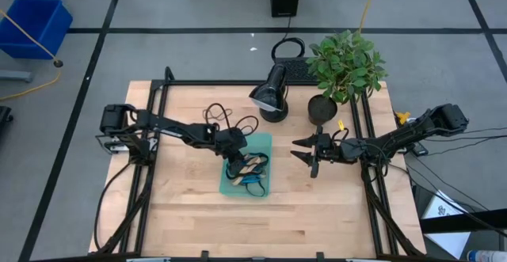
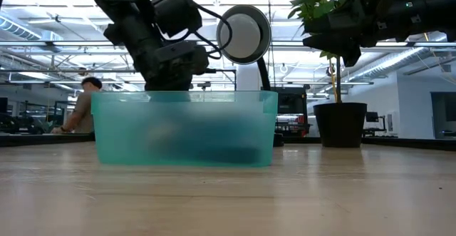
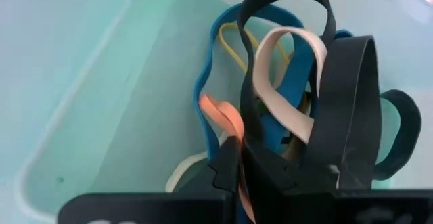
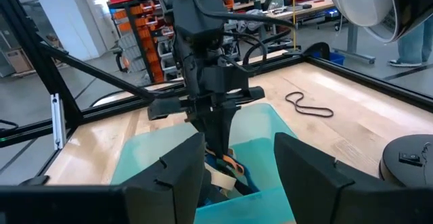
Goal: Pick and place rubber bands into bin
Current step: Put the orange rubber band into the basket, then put the purple rubber band into the basket
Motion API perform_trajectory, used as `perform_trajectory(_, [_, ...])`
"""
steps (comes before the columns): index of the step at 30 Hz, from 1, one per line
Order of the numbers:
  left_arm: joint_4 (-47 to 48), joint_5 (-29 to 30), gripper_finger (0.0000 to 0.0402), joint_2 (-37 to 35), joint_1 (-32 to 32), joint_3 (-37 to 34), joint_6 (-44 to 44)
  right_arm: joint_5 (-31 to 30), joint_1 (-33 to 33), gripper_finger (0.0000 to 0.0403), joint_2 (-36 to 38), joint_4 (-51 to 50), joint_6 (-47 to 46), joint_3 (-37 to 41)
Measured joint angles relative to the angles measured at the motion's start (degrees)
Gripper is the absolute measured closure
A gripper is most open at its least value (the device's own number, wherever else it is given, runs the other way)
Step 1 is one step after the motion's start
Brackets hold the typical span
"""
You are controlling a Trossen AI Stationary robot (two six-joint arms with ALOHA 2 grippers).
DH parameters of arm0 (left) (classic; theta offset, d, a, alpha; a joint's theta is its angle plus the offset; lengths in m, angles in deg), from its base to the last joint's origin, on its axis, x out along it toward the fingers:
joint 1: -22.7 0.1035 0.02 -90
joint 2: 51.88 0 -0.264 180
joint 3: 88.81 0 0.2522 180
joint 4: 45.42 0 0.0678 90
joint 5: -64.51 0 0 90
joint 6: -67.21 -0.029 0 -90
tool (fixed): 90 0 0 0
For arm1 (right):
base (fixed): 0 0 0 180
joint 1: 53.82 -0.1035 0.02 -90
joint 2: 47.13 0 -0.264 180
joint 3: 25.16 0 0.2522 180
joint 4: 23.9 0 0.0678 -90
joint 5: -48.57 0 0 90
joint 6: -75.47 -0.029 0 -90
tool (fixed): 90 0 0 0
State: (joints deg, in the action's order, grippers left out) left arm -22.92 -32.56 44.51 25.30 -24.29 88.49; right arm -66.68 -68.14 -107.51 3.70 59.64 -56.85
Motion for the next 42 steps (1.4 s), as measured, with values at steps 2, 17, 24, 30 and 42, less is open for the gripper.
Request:
perform_trajectory(2, [-0.1,0.1,0.0376,-0.1,0.0,0.0,0.0,0.0,0.0,0.0229,0.0,0.0,0.0,0.0])
perform_trajectory(17, [0.7,-0.5,0.027,-0.9,0.3,0.0,0.8,0.0,0.0,0.0231,0.0,0.0,0.0,0.0])
perform_trajectory(24, [2.8,-0.5,0.0219,-6.4,2.5,0.0,-0.5,0.0,0.0,0.0227,0.0,0.0,-0.2,0.0])
perform_trajectory(30, [4.3,-0.5,0.0208,-11.8,4.1,0.0,-4.5,0.0,0.0,0.0231,0.0,0.0,-0.2,0.0])
perform_trajectory(42, [24.1,10.3,0.021,-22.6,9.1,2.4,-14.2,0.0,0.0,0.0231,0.0,0.0,-0.2,0.0])
